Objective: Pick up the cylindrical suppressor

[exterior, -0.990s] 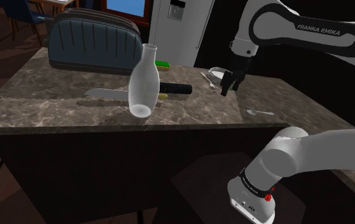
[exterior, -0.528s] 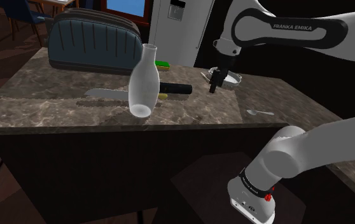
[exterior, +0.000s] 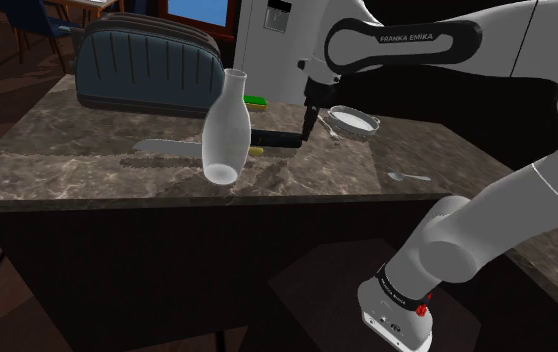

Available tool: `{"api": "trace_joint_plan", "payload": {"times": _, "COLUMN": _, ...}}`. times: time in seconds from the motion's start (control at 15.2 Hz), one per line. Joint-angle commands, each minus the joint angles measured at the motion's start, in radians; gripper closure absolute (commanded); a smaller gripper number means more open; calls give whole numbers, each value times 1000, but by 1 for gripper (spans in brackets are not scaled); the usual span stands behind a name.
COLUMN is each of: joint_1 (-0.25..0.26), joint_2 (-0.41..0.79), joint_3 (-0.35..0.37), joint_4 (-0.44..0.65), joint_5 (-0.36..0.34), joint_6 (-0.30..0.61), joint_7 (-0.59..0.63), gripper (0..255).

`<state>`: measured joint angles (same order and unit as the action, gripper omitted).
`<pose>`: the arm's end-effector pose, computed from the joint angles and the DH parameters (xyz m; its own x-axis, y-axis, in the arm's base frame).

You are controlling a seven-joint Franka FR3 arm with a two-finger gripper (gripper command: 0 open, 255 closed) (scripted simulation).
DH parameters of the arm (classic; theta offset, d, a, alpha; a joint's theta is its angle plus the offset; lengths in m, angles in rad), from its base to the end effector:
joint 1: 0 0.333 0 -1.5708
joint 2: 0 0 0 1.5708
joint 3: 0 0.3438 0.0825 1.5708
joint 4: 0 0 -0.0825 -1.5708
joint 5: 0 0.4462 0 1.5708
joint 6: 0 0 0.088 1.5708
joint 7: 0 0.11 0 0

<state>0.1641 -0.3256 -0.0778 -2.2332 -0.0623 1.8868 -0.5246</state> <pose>0.5013 0.0363 0.5032 0.8046 0.5927 -0.0358 0.5935 -0.8046 0.0184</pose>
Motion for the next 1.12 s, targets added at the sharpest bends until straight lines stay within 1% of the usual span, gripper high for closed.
{"api": "trace_joint_plan", "payload": {"times": 0.0, "joint_1": 22, "joint_2": 65, "joint_3": -4, "joint_4": 47, "joint_5": 9, "joint_6": 35, "joint_7": -85, "gripper": 0}}
{"api": "trace_joint_plan", "payload": {"times": 0.4, "joint_1": 83, "joint_2": 227, "joint_3": 12, "joint_4": 175, "joint_5": 48, "joint_6": 112, "joint_7": -306, "gripper": 0}}
{"api": "trace_joint_plan", "payload": {"times": 0.86, "joint_1": 82, "joint_2": 252, "joint_3": 12, "joint_4": 107, "joint_5": 49, "joint_6": 205, "joint_7": -307, "gripper": 0}}
{"api": "trace_joint_plan", "payload": {"times": 1.06, "joint_1": 82, "joint_2": 255, "joint_3": 12, "joint_4": 102, "joint_5": 49, "joint_6": 212, "joint_7": -307, "gripper": 0}}
